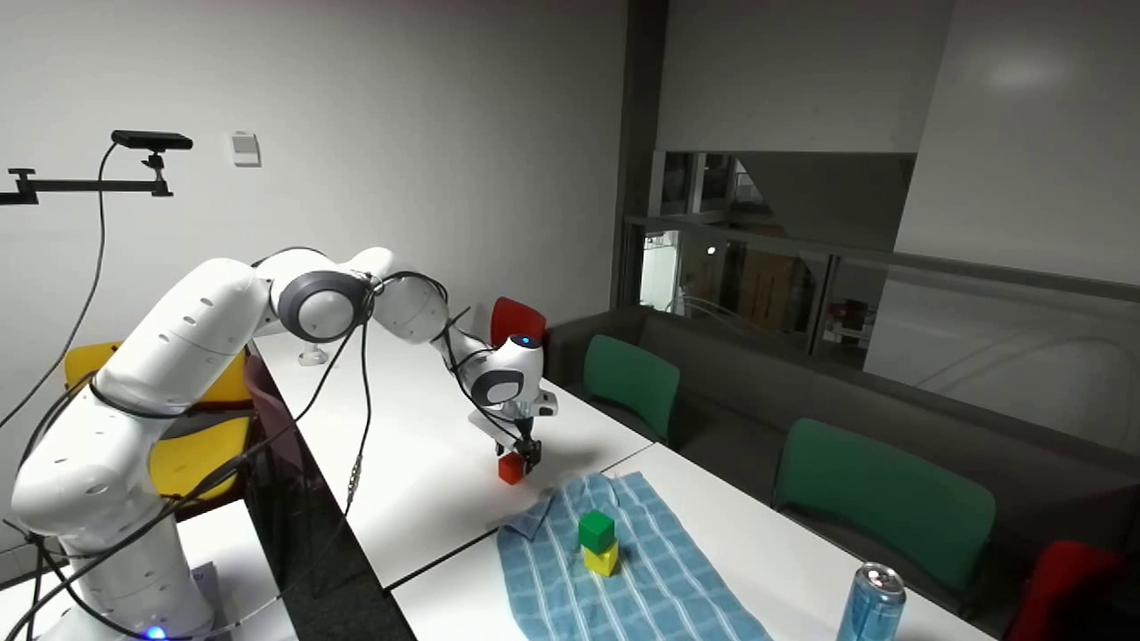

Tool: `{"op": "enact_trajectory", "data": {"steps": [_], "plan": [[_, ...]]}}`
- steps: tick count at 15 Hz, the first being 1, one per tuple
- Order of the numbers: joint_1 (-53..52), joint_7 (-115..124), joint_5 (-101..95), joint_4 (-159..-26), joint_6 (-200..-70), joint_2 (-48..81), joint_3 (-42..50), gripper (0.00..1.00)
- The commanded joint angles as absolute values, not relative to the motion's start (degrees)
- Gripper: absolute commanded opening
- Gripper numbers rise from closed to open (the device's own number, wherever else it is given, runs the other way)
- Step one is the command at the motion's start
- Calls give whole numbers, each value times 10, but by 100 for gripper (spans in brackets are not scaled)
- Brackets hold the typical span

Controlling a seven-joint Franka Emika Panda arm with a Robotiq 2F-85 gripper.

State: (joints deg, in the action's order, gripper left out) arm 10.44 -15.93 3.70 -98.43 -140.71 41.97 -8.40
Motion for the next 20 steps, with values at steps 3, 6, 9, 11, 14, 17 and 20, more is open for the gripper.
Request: {"op": "enact_trajectory", "data": {"steps": [3, 6, 9, 11, 14, 17, 20], "plan": [[82, -109, 52, -1018, -1402, 384, -64, 53], [74, -90, 49, -1022, -1406, 377, -58, 31], [67, -68, 48, -1038, -1419, 359, -49, 31], [66, -52, 48, -1058, -1431, 337, -40, 31], [69, -30, 52, -1093, -1445, 296, -25, 31], [73, -16, 50, -1129, -1453, 252, -5, 31], [78, -12, 38, -1148, -1444, 218, 23, 31]]}}
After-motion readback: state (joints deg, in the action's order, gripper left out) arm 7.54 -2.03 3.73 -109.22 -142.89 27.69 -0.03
